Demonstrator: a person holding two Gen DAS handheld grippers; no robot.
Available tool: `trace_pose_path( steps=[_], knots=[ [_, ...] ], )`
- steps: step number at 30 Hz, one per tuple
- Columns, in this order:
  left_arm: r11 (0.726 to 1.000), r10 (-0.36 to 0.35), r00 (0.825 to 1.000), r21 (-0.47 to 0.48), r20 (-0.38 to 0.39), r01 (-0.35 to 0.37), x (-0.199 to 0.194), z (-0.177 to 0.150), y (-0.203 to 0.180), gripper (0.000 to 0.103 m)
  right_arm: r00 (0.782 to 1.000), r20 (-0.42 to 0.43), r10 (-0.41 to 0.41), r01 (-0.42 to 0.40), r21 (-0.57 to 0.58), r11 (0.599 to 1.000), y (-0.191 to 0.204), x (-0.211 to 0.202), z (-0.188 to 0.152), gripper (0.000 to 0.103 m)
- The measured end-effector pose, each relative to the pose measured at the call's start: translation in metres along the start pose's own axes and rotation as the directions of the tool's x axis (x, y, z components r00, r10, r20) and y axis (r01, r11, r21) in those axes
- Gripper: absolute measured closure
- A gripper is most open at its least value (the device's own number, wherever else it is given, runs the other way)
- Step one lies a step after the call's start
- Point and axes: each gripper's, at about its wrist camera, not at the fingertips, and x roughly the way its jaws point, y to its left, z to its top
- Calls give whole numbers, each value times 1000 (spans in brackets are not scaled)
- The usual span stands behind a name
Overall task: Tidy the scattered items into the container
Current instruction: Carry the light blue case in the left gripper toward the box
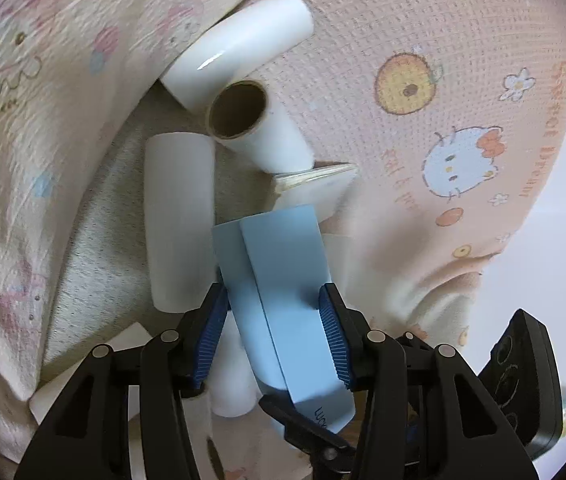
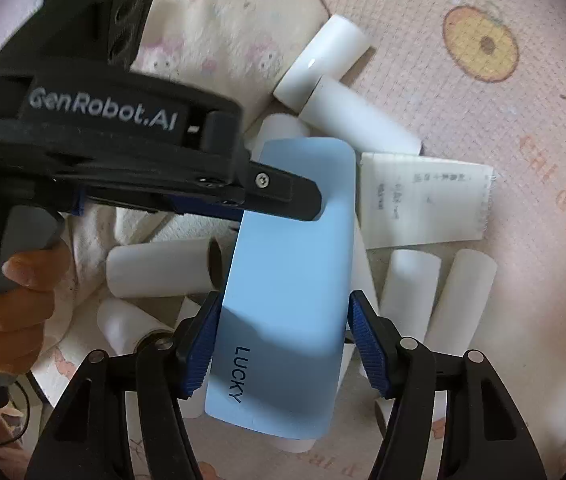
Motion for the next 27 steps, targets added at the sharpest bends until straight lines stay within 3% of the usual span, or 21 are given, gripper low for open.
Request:
trace_pose_path(
  steps=[7,11,13,18,23,27],
  knots=[
    [995,-83,995,58,54,80,-12,-5,-25,52,998,60,23,-26,44,999,-20,-31,-13,42],
    [988,-130,989,94,68,123,-15,-8,-45,54,994,110,-18,14,35,999,-34,-55,-19,42],
    [982,-149,986,124,69,140,-14,-10,-59,54,992,123,-34,29,45,999,-14,-50,2,42],
    [968,-164,985,199,54,151,-6,-18,-97,56,987,147,-72,60,81,995,-33,-84,-5,42],
    [935,-173,984,321,34,154,10,-28,-145,57,976,176,-132,111,126,986,-59,-105,-23,42],
    [925,-194,981,327,-23,191,30,-31,-171,57,964,190,-187,156,166,974,-78,-117,-37,42]
  ],
)
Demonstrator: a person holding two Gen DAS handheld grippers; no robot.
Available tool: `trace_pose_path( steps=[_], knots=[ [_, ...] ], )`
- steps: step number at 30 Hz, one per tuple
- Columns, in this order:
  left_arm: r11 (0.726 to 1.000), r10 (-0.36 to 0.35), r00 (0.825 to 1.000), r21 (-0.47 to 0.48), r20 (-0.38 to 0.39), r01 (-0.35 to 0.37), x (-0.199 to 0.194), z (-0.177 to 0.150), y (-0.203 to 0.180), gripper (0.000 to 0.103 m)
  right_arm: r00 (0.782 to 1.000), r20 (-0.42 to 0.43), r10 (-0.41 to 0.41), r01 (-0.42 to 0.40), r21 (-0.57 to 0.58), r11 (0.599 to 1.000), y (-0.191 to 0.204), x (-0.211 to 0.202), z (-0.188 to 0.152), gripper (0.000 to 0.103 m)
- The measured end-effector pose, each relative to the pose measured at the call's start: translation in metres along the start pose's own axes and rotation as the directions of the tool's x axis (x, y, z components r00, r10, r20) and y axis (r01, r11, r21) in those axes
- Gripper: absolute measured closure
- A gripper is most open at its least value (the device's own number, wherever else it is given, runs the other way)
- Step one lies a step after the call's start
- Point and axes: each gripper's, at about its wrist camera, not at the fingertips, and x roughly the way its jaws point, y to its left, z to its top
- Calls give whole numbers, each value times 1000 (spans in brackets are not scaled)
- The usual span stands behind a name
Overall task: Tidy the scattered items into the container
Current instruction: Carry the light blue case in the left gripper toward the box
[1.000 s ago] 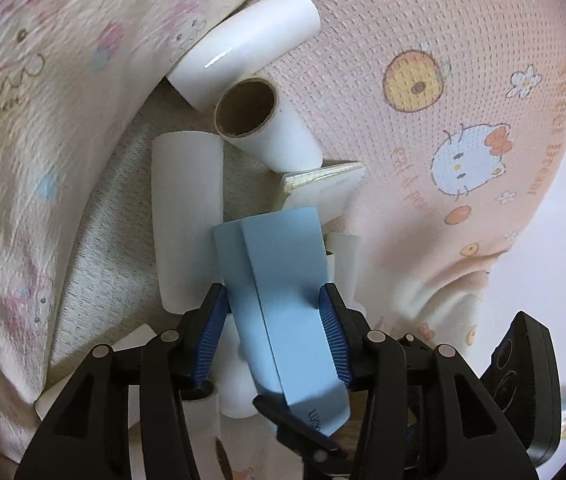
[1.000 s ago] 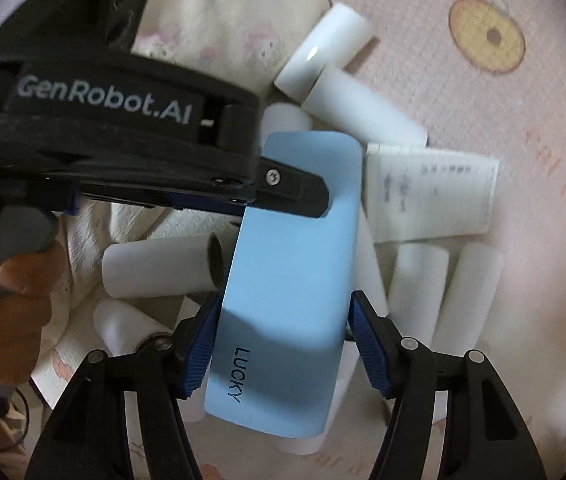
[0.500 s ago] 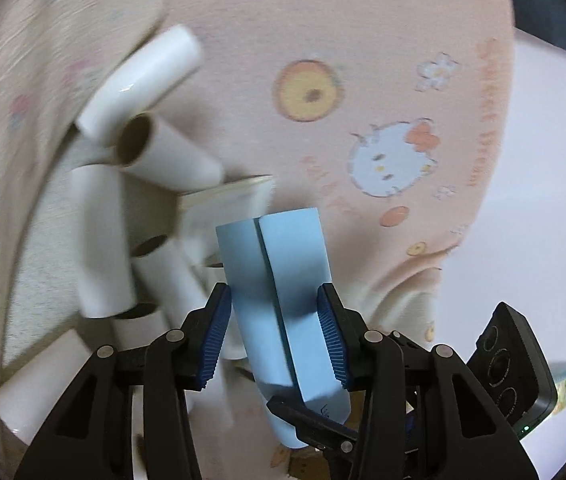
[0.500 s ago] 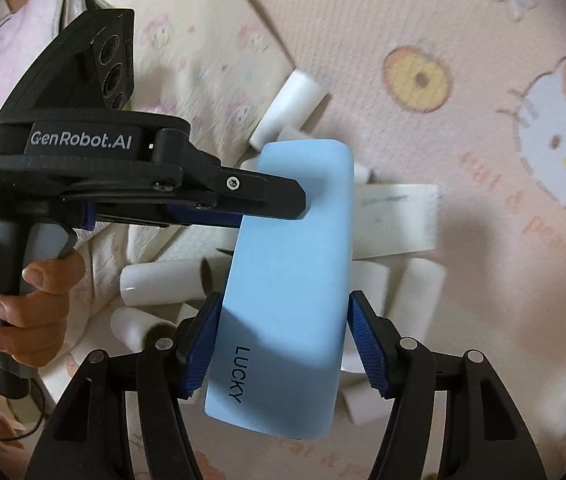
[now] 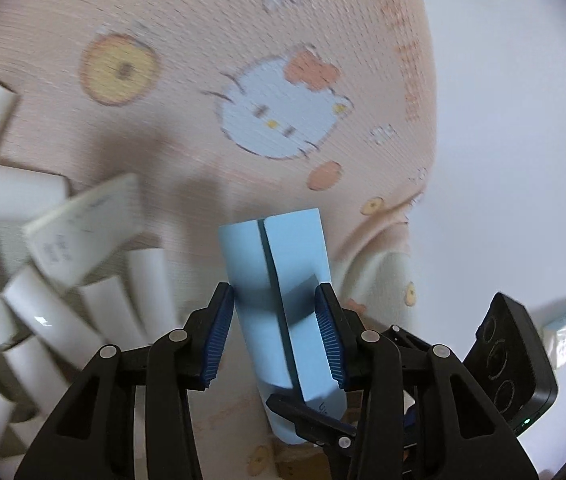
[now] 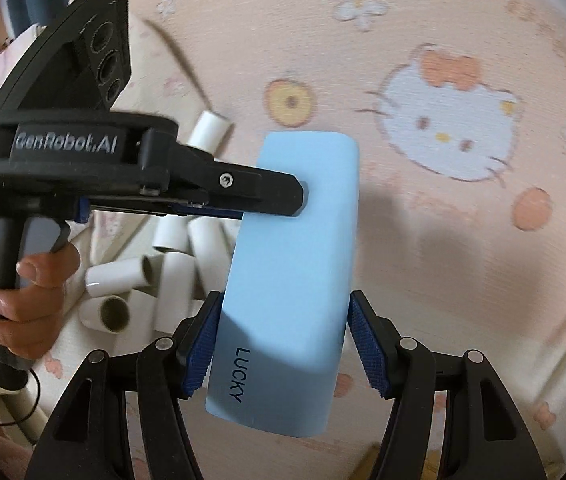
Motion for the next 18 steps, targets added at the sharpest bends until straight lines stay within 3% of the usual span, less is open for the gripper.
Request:
trace_pose_path(
  steps=[9,18],
  knots=[
    [991,-32,997,127,-73,41,51,-2,-66,57,999,-19,-33,35,167,985,-62,-39,-26,42],
    [965,-69,990,243,-122,98,90,5,-141,57,991,37,-127,111,291,950,-116,-86,-41,42]
  ],
)
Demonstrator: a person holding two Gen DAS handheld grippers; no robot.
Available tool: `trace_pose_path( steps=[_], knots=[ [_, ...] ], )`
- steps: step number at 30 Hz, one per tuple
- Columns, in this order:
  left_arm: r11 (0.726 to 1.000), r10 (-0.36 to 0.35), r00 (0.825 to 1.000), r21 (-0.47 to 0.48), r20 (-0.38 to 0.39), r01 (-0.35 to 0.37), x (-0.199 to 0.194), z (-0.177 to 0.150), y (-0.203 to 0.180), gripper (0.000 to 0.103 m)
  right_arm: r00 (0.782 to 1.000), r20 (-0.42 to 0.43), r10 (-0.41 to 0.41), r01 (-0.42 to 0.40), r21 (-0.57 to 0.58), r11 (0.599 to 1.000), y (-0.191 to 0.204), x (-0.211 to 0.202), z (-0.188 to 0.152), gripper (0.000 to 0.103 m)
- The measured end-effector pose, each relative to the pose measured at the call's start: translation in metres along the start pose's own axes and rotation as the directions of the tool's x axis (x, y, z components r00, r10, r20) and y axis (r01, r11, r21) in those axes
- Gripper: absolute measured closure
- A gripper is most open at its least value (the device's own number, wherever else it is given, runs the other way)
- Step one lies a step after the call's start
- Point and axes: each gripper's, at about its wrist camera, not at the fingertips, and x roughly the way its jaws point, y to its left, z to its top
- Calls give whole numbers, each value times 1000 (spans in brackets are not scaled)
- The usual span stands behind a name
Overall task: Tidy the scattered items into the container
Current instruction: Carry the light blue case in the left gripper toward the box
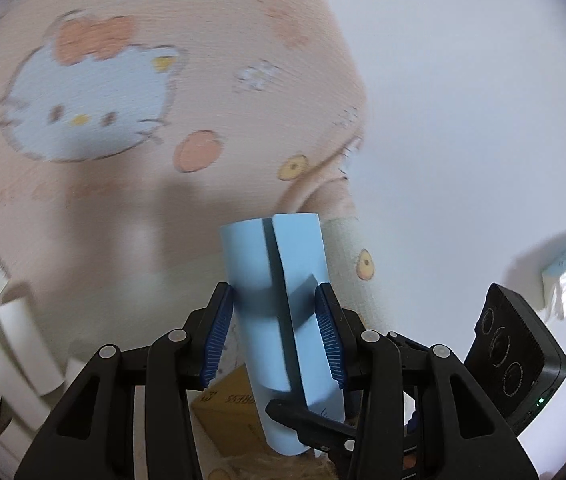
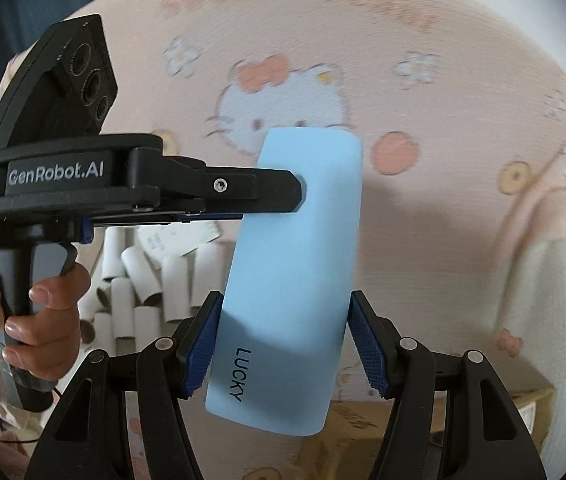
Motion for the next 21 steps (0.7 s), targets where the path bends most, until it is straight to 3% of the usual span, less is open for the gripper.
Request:
trace_pose_path(
  steps=[11,21],
  knots=[
    [994,-82,984,59,-155,92,64,-18,-53,57,990,-49,-131,135,82,987,-57,-39,-40,42],
    [981,-96,938,130,-334,147,125,-73,-104,56,966,-175,-189,227,231,946,-96,-67,-106,42]
  ],
)
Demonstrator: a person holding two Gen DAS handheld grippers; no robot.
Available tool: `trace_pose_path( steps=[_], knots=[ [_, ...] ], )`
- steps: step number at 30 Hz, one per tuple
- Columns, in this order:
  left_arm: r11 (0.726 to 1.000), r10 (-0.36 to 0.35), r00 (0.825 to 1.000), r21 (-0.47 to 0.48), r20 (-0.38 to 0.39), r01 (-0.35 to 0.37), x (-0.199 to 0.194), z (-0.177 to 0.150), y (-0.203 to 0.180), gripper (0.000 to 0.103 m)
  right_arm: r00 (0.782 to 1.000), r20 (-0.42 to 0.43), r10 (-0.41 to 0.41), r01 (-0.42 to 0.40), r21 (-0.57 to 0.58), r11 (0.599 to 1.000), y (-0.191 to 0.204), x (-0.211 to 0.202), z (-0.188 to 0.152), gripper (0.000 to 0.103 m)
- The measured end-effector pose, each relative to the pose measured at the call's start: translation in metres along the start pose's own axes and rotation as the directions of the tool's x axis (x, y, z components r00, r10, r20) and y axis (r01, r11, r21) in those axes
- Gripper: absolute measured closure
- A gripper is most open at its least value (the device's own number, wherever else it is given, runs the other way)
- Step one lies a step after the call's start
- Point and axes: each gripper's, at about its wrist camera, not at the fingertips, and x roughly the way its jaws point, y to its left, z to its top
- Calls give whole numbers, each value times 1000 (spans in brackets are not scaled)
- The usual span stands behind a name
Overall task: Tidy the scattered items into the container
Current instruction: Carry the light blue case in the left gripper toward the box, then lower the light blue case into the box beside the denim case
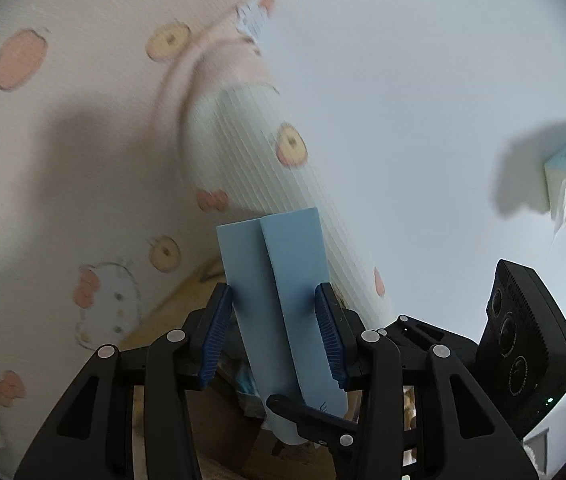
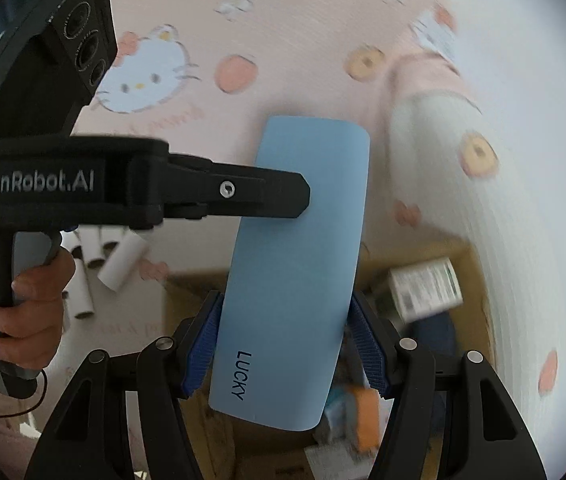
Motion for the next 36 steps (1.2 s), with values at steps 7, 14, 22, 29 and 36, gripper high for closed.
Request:
trace_pose_path(
  steps=[7,14,22,29,36],
  knots=[
    [998,-31,999,-46,-25,30,31,-26,-16,57,998,-62,-21,22,11,1000,-26,-7,-28,42],
    [998,-11,999,-60,-52,8,52,-30,-22,56,997,-82,9,-8,12,1000,-45,-8,-50,42],
    [996,-13,986,-87,-165,-2,89,-56,-16,56,981,-190,46,-42,28,999,-59,8,-79,42],
    [990,-9,975,-136,-224,-22,114,-66,-9,57,962,-267,54,-47,30,998,-67,24,-94,42],
    [980,-24,963,-199,-269,-31,137,-70,-4,57,955,-294,40,-38,12,999,-81,36,-96,43]
  ],
)
